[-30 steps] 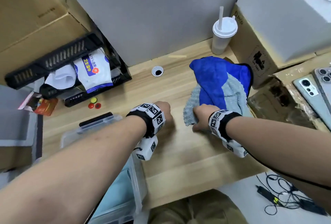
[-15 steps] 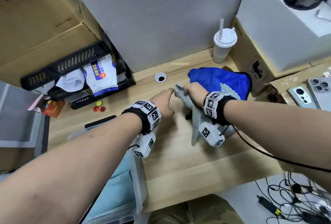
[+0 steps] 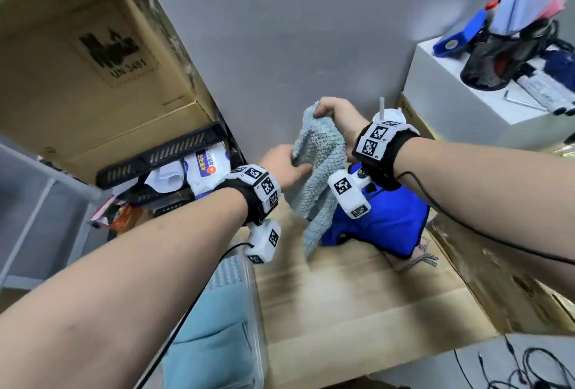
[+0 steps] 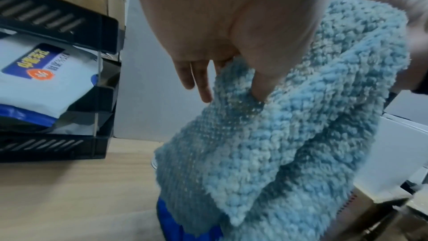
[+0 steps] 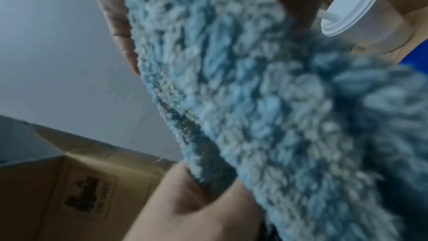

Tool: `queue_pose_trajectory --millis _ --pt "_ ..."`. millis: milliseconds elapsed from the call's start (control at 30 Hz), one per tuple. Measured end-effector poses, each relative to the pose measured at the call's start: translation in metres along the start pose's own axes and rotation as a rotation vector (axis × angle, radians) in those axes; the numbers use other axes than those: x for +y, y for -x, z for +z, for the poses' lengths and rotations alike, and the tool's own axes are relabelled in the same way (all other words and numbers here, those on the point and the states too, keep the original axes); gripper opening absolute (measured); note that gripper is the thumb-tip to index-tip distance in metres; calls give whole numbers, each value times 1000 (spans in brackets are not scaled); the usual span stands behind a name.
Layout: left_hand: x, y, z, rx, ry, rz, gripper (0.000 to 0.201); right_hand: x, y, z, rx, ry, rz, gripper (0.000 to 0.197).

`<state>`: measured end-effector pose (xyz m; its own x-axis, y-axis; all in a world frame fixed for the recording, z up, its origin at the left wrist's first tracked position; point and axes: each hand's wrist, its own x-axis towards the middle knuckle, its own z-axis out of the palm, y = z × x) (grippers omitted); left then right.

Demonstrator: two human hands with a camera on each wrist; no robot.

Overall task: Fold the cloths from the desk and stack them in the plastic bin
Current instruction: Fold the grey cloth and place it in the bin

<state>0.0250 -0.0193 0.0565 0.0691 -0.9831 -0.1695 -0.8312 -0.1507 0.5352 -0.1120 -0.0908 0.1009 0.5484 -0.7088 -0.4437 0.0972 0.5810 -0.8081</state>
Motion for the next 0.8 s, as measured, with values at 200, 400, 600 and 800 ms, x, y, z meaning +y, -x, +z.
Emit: queue_pose_trajectory --millis 200,400,600,800 --pt "-28 10 -21 27 -118 -140 21 -12 -7 -11 368 75 -164 17" --pt "-46 29 -35 46 -208 -220 30 -6 -3 -22 536 475 -313 17" --pt "-57 38 -44 102 -126 -354 50 10 -9 -26 559 520 -425 33" --pt "-48 46 -56 -9 98 -473 48 24 -8 -22 501 569 -445 36"
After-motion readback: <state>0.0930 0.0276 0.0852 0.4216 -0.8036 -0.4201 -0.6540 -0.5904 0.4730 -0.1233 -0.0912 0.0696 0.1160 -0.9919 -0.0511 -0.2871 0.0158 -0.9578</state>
